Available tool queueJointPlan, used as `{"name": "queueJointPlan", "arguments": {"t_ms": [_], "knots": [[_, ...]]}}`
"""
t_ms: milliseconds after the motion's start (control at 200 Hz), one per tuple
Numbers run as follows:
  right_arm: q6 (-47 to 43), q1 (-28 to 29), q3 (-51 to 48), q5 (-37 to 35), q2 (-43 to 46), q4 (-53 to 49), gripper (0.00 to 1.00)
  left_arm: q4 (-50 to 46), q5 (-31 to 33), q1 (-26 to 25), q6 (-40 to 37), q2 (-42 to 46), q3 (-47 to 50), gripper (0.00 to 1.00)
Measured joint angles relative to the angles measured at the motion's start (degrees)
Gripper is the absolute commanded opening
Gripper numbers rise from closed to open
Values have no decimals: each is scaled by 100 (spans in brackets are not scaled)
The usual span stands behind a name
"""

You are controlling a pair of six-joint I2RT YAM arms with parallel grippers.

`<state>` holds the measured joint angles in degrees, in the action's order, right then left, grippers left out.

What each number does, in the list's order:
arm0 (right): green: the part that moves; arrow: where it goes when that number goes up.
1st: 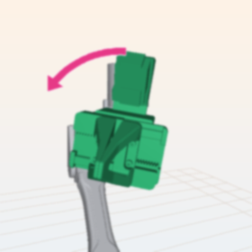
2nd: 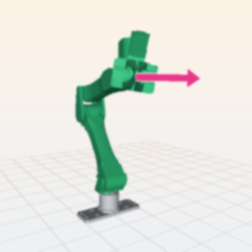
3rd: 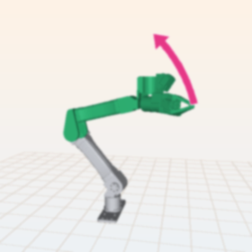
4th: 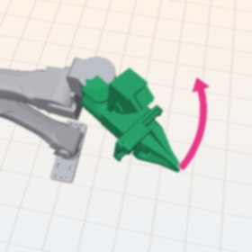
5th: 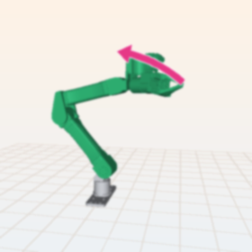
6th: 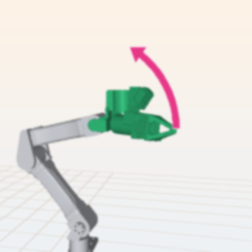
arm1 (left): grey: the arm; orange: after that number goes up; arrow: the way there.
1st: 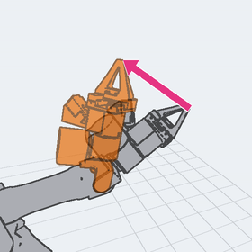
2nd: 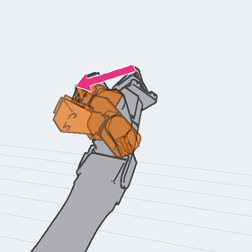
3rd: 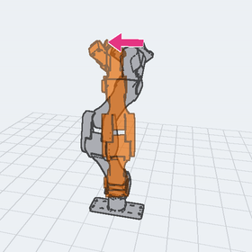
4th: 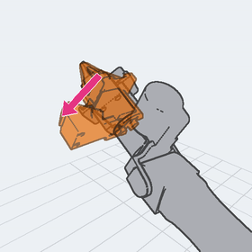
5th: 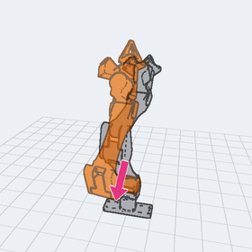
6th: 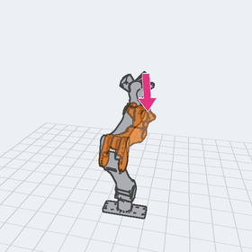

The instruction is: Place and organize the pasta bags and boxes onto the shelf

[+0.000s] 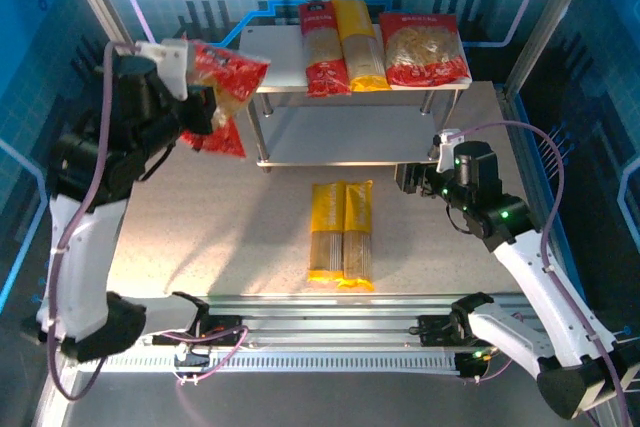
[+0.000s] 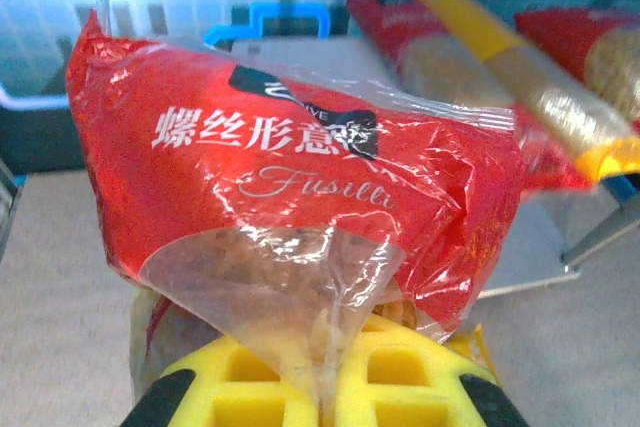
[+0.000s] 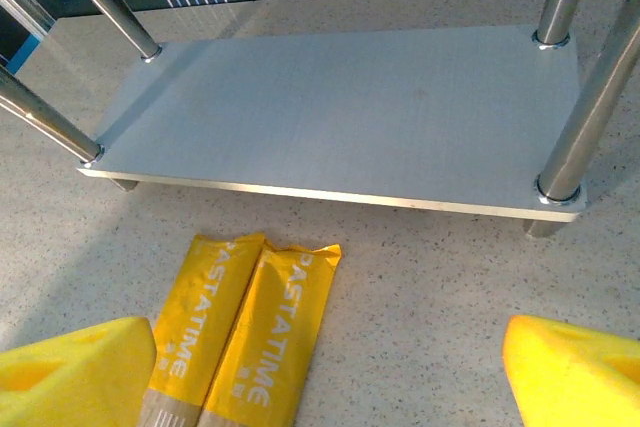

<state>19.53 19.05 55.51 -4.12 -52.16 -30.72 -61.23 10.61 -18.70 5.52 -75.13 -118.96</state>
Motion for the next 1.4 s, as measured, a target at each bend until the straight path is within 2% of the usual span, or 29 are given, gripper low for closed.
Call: {"name": "queueJointPlan", "arguments": {"t_ms": [135,560,760,1401], "knots": [[2,0,0,17,-66,39,90,278,-15,2,-111,-791,-643,0],[0,0,28,31,-170,46,90,1182,-13,214,129,-2129,-966,0],[0,0,48,33,-284,87,90,1585,-17,245,310,-2441,-1403,0],[-2,0,50,31,-448,146,91,2339,-37,323,1064,-3195,-1475,0]]}}
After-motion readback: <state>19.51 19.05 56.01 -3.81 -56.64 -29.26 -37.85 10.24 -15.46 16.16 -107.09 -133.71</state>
